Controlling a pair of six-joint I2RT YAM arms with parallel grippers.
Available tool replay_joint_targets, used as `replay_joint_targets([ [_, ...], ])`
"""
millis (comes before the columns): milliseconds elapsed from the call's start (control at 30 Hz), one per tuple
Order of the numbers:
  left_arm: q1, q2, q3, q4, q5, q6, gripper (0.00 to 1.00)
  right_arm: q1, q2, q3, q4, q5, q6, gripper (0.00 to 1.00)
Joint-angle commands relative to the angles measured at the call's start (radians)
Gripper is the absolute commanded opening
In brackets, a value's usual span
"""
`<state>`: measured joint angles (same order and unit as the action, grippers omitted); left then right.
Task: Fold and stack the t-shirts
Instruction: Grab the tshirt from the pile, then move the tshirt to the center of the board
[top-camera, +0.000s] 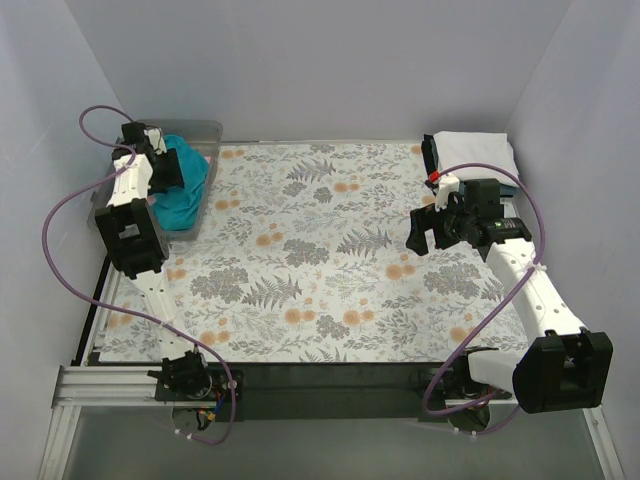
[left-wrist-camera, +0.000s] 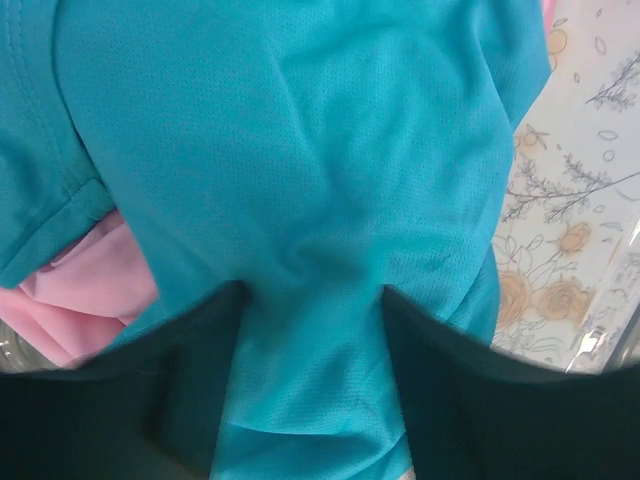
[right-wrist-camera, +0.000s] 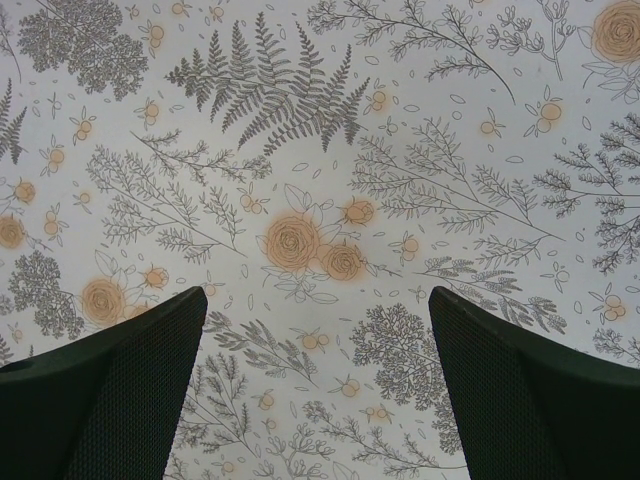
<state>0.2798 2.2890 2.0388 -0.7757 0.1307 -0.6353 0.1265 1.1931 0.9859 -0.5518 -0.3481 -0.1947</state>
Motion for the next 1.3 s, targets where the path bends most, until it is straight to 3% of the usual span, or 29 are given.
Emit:
replay_joint_targets([
  [0,-0.001,-0.036,0.011,0.023,0.02,0.014,0.44,-0.007,-0.004,0.045,-0.004,-0.02,-0.002,0.98],
  [67,-0.001,-0.057,0.024,0.024,0.018,0.009,0.31,-0.005,-0.007,0.04,-0.003,-0.022,0.0,0.98],
  [167,0.001,-0.068,0.069,0.003,0.026,0.014,0.0,-0.011,-0.012,0.036,-0.002,-0.022,0.0,0.98],
  [500,-0.001,-0.108,0.146,-0.016,0.061,0.02,0.0,-0.016,-0.029,0.025,0.004,-0.022,0.0,0.98],
  [667,-0.001,-0.167,0.153,0.015,0.145,-0.006,0.0,-0.022,-0.041,0.017,0.004,-0.015,0.0,0.98],
  [900,-0.033,-0.296,0.322,0.03,0.242,-0.052,0.0,-0.027,-0.044,0.019,0.007,-0.014,0.003,0.98],
  [1267,-0.364,-0.551,0.377,0.222,0.265,-0.133,0.0,-0.041,-0.039,0.028,0.009,-0.019,0.018,0.98],
])
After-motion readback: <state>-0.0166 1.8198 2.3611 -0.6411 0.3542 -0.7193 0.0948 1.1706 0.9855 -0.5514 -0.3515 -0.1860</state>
